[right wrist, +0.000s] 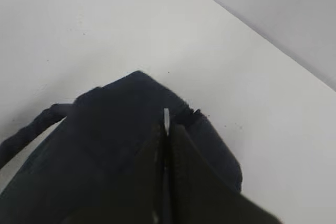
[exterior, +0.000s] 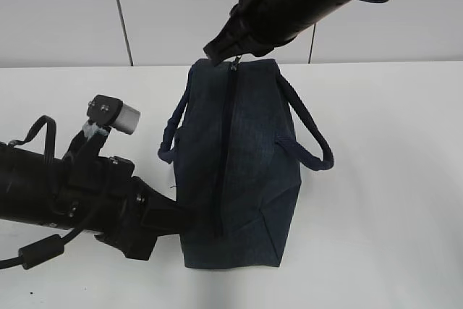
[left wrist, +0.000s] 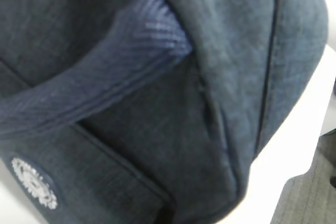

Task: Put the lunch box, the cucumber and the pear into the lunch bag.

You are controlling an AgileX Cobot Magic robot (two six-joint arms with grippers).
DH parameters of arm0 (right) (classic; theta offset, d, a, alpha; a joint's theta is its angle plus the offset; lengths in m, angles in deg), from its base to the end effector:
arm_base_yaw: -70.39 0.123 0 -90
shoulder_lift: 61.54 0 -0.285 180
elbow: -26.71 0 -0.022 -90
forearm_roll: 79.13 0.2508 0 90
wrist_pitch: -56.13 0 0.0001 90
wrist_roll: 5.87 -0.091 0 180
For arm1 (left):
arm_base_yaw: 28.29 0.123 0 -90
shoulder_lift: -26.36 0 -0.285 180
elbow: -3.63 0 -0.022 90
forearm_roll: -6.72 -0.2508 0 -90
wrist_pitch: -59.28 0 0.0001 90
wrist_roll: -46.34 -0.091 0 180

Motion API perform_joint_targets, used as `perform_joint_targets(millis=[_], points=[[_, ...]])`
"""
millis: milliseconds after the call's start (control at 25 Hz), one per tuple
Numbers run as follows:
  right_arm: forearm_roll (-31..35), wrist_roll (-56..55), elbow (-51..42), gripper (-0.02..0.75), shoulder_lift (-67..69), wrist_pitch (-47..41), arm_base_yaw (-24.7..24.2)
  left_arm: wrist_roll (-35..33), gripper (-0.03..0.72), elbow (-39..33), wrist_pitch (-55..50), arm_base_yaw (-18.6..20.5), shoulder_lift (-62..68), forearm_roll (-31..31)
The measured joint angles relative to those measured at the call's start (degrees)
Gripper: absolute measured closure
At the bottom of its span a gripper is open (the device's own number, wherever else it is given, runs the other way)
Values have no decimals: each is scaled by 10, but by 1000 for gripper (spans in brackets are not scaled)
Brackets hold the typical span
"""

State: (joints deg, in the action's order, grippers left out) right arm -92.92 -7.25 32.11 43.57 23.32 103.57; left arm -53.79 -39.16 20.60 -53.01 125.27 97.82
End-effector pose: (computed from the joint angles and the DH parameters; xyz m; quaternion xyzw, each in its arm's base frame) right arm 0.3349 0.2049 0.3174 -0.3126 0.8559 0.0231 0.4114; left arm 0.2139 -0.1612 0.1664 0.3621 0.8194 -0.3529 0.2699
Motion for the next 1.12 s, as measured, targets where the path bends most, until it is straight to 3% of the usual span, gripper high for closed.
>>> perform_joint_targets(millis=[240, 400, 640, 760, 920, 1040, 1080, 1120], points=[[66, 45, 55, 732, 73, 2, -54, 0, 694, -39, 8, 0, -28, 11], [144, 83, 82, 732, 128, 1, -107, 0, 694, -68, 41, 8, -68, 30], [316, 221, 87, 732, 206, -14, -167, 0, 695, -83, 59, 77, -113, 32], [345, 241, 87, 732, 228, -16, -170, 1, 695, -83, 58, 105, -113, 32], [352, 244, 93, 732, 233, -20, -172, 8, 684, -83, 61, 113, -113, 36], [352, 244, 114, 622, 232, -40, -179, 29, 547, -83, 65, 113, -113, 26], [352, 246, 127, 493, 228, -57, -184, 44, 462, -83, 67, 113, -113, 16], [352, 246, 135, 421, 225, -68, -188, 61, 376, -83, 67, 114, -113, 4]])
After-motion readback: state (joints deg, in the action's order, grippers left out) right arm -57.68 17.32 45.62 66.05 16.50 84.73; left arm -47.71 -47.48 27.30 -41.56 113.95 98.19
